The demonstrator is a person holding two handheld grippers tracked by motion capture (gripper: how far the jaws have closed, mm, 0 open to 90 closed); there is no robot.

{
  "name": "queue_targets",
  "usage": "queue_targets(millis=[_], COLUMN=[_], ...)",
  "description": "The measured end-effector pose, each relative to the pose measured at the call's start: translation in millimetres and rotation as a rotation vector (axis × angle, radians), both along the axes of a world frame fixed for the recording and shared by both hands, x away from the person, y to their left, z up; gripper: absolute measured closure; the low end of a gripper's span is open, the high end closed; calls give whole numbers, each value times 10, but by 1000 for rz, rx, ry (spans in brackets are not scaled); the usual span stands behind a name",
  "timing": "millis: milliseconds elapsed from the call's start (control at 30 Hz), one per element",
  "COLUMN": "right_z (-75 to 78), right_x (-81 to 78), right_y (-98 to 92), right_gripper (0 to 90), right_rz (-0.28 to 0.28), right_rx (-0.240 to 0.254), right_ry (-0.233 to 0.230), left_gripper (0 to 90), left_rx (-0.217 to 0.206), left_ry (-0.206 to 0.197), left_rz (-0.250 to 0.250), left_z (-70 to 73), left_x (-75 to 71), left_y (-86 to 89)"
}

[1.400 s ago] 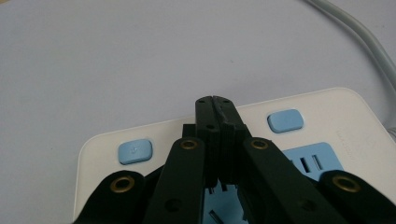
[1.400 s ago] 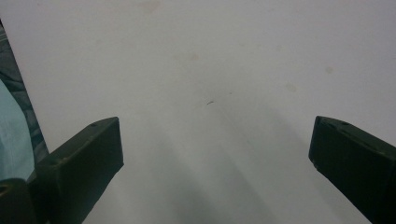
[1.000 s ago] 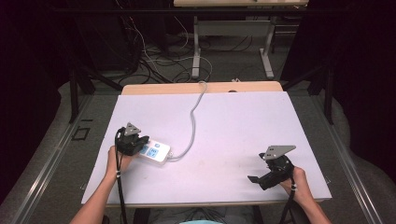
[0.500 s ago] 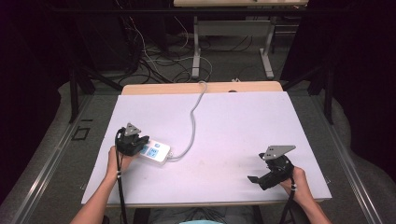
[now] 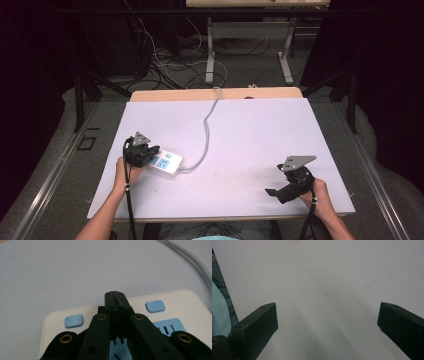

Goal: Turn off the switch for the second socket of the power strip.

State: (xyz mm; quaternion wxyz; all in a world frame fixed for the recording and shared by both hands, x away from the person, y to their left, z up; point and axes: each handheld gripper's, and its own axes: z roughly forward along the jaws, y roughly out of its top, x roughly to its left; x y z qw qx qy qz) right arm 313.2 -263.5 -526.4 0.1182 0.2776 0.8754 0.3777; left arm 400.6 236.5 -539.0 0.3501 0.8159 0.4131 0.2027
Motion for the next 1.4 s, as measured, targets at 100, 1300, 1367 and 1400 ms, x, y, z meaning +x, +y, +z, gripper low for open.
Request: queue_targets(millis=[100,1300,1367,1400], right_z=[0,4,4,4], right_x=[-2,-5,-5,-5], right_y=[0,-2,-2,-2], right_gripper=[25,27,27,27], right_rz=[-1,1,1,1], right_rx=[-1,-11,-11,-11], right_ry=[1,9,8,8], left_gripper=[900,900,900,900], left_rx=[9,9,2,5], left_ry=[-6,-24,-23,-22], left_rz=[1,6,9,9], left_z=[1,-22,-26,-31], left_x=[-2,-15,-13,-14], left_y=[-4,-12,-7,-10])
